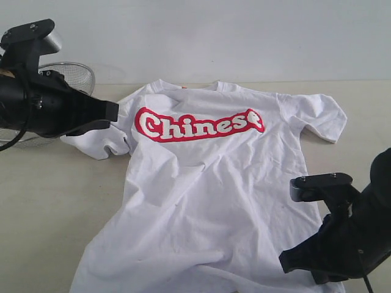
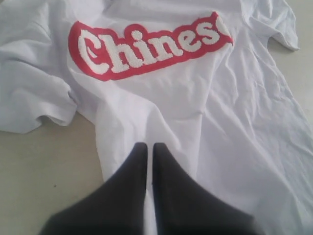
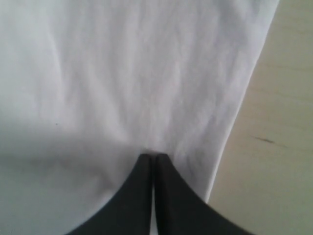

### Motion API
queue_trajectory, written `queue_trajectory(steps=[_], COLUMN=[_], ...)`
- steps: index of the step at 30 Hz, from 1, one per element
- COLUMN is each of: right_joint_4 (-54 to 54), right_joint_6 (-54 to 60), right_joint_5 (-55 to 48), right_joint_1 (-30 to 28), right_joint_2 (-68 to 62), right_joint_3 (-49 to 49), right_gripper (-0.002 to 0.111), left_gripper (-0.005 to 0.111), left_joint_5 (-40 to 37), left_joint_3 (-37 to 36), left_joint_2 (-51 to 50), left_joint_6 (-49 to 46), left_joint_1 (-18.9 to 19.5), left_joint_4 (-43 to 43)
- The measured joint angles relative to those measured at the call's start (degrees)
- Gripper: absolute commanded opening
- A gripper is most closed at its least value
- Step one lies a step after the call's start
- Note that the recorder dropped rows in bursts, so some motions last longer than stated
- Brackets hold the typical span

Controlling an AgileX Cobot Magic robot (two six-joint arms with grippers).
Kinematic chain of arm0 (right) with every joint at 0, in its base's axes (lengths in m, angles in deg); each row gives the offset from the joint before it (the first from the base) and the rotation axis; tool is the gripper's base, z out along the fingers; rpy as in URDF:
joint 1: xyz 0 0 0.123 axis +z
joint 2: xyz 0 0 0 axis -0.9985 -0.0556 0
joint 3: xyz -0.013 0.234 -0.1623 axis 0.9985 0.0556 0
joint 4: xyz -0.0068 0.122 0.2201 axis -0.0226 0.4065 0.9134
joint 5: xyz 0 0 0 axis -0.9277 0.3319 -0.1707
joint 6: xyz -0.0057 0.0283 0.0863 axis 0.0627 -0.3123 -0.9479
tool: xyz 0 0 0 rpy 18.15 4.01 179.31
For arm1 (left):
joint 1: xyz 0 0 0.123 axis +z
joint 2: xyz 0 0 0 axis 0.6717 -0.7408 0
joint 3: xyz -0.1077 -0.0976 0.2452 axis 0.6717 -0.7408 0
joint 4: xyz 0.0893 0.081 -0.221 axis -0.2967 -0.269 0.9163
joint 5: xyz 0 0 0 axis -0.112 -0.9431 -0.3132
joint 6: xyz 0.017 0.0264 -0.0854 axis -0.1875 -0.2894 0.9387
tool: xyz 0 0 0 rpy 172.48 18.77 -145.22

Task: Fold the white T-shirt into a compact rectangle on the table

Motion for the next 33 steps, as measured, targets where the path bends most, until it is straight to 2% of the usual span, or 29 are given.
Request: queue_trajectory(steps=[6, 13, 19, 26, 33], right_joint_4=[-1.84, -12.06, -18.48, -20.10, -21.60], right_joint_6=[-0.99, -14.77, -21.21, -22.63, -22.68], right_joint_5=[-0.88, -1.43, -1.86, -3.48, -5.25], right_joint_1=[0.00, 0.37, 0.19, -7.69, -13.66], right_joint_2=[-1.34, -1.82, -1.90, -1.36, -0.56], right_joint_3=[-0.61, -0.99, -1.12, -1.22, -0.66], right_gripper=[0.000, 0.000, 0.000, 0.000, 0.000], left_gripper=[0.004, 0.004, 0.004, 0.004, 0.004], left_joint_5=[-3.97, -8.23, -10.70, -14.67, -15.81], left_joint_3=[0.00, 0.00, 0.00, 0.00, 0.00], left_joint_2=[0.00, 0.00, 0.00, 0.00, 1.41], left_joint_6=[0.00, -0.13, -0.13, 0.27, 6.16], left_joint_1=[0.00, 0.00, 0.00, 0.00, 0.00], left_joint_4=[0.00, -1.71, -3.50, -6.49, -14.49])
